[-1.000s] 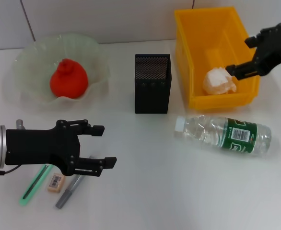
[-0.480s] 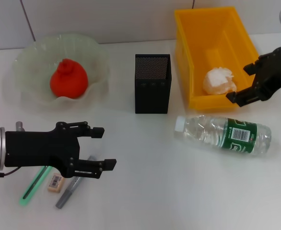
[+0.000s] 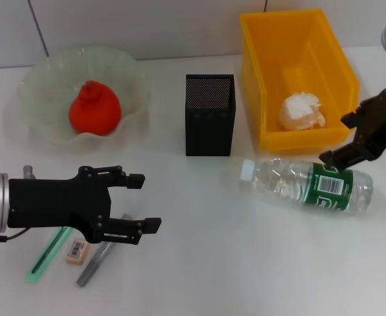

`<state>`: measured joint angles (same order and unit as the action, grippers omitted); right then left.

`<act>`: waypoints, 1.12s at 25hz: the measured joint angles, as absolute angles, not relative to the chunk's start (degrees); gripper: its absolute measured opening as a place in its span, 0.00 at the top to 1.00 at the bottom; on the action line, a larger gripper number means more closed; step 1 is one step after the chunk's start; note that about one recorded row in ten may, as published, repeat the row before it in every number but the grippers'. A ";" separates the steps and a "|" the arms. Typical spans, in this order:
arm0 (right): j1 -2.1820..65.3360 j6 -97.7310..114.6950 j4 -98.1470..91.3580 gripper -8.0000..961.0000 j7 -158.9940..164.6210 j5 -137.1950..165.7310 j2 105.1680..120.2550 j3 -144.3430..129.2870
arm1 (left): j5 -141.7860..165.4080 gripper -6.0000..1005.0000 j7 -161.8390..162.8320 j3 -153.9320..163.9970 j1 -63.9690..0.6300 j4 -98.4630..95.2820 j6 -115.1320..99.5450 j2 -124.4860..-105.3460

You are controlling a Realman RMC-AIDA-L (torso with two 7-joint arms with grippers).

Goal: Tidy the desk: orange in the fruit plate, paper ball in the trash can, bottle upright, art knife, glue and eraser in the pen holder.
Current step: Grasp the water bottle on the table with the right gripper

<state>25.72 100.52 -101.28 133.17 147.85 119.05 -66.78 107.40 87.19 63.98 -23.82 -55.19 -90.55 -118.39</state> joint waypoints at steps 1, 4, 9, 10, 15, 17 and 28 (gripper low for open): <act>25.74 100.82 -101.01 0.17 133.17 148.51 119.05 -66.91 | 107.40 0.14 87.22 63.99 -23.85 -55.19 -90.57 -118.38; 26.01 102.58 -100.31 0.17 132.35 150.58 118.99 -66.85 | 107.40 0.14 87.50 63.99 -24.01 -55.19 -90.62 -118.39; 26.24 103.79 -100.16 0.17 128.55 151.91 118.82 -66.40 | 107.40 0.14 87.54 64.51 -24.06 -55.19 -90.62 -118.39; 26.24 103.79 -100.16 0.17 128.55 151.91 118.82 -66.40 | 107.40 0.14 87.54 64.51 -24.06 -55.19 -90.62 -118.39; 26.74 103.56 -98.36 0.17 122.08 152.92 118.82 -66.29 | 107.40 0.14 87.54 64.69 -24.08 -55.19 -90.62 -118.39; 27.49 103.62 -96.71 0.17 119.77 153.11 118.67 -66.25 | 107.40 0.14 87.57 64.69 -24.08 -55.19 -90.62 -118.39; 32.25 102.24 -86.52 0.17 114.94 156.81 118.19 -65.31 | 107.40 0.14 87.69 65.28 -23.52 -55.20 -90.62 -118.38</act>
<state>32.25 102.24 -86.52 114.94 156.81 118.19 -65.31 107.40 87.69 65.28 -23.52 -55.20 -90.62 -118.38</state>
